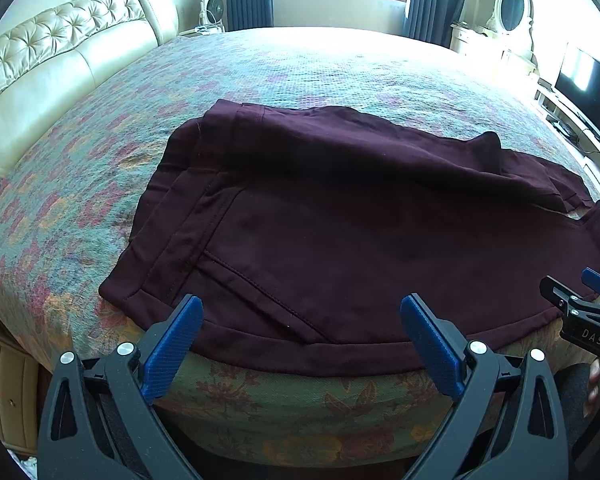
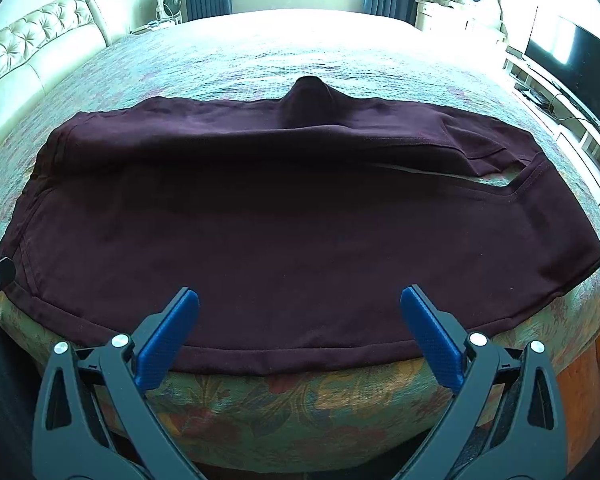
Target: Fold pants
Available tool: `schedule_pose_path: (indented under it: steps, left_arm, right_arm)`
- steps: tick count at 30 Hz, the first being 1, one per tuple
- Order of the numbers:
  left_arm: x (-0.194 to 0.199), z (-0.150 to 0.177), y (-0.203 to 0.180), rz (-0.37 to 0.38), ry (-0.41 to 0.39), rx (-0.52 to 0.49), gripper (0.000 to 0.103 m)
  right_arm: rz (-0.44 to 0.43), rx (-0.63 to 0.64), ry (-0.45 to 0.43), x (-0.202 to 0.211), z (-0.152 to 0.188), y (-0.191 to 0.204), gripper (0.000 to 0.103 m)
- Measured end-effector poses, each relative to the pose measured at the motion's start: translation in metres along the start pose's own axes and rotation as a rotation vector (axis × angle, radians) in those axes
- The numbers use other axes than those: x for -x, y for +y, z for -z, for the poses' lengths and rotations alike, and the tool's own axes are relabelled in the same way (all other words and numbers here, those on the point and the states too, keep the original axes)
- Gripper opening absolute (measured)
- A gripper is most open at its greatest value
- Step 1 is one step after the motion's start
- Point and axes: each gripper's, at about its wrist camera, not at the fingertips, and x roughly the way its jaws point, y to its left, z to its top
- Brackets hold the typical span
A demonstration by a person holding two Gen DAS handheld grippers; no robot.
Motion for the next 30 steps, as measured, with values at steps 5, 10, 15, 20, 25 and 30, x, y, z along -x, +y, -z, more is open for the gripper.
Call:
schedule_pose_path:
  steps: [5,10,15,20,25,30]
  left_arm:
    - [0.001,0.000,0.000,-0.001,-0.006,-0.005,0.099]
    - [0.009,0.001,-0.010,-0.050,-0.069,-0.071,0.099]
    - [0.008,0.001,-0.012,-0.048,-0.056,-0.075,0.099]
    - [0.003,0.002,-0.008,-0.048,-0.033,-0.057,0.099]
    - [0.002,0.002,-0.007,-0.050,-0.026,-0.050,0.099]
    - [-0.001,0.004,-0.006,-0.054,-0.017,-0.047,0.099]
  right_arm:
    - [-0.001,0.001,0.003,0.000,0.000,0.000,0.101]
    - [-0.008,0.008,0.005,-0.001,0.002,0.004,0.101]
    - [-0.010,0.017,0.017,-0.002,0.004,0.005,0.101]
    - [0.006,0.033,0.046,-0.002,0.004,0.006,0.101]
    - [0.009,0.019,0.022,0.001,0.001,0.002,0.101]
    - [-0.028,-0.023,0.018,0.006,-0.013,-0.020,0.101]
